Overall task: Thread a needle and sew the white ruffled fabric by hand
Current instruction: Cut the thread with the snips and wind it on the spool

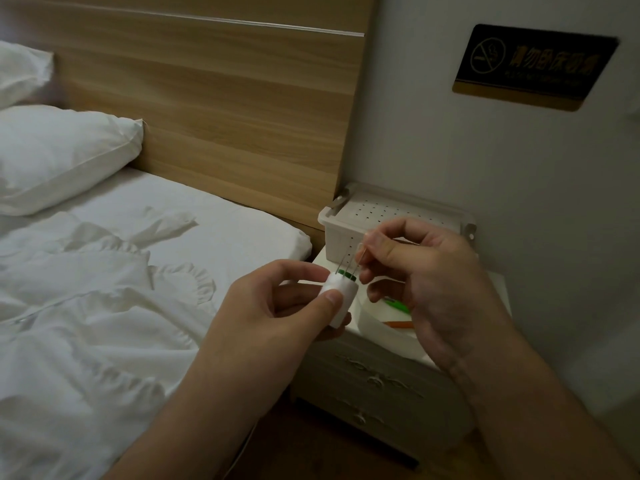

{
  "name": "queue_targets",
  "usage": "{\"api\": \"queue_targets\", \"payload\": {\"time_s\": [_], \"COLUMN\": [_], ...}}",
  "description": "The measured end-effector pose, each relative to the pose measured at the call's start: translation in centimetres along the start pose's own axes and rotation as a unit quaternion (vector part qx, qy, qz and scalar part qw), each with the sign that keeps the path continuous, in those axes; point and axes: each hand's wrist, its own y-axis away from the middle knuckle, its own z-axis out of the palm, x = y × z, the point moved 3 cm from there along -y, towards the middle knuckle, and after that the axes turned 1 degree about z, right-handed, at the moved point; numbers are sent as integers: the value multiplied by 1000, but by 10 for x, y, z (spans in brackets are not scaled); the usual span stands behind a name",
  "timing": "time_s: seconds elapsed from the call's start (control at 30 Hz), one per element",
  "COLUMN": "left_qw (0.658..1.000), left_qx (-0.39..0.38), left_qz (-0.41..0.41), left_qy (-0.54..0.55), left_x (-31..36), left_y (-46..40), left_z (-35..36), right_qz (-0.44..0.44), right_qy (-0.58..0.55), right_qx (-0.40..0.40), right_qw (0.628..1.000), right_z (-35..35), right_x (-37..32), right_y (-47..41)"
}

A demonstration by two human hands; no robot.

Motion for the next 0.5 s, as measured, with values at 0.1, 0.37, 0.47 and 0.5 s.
{"api": "queue_targets", "payload": {"time_s": [0.1,0.37,0.47,0.5], "left_qw": [1000,1000,1000,1000], "left_qx": [-1,-2,2,3], "left_qz": [-1,-7,-1,1], "left_qy": [11,23,20,22], "left_x": [1,1,-1,0], "left_y": [0,1,2,2], "left_z": [-1,0,0,1], "right_qz": [19,-3,-20,-22], "right_qy": [-20,-33,-26,-24], "right_qx": [-20,25,27,26], "right_qw": [999,999,999,999], "right_z": [1,0,1,2], "right_x": [1,6,5,5], "right_y": [0,-1,-1,0]}}
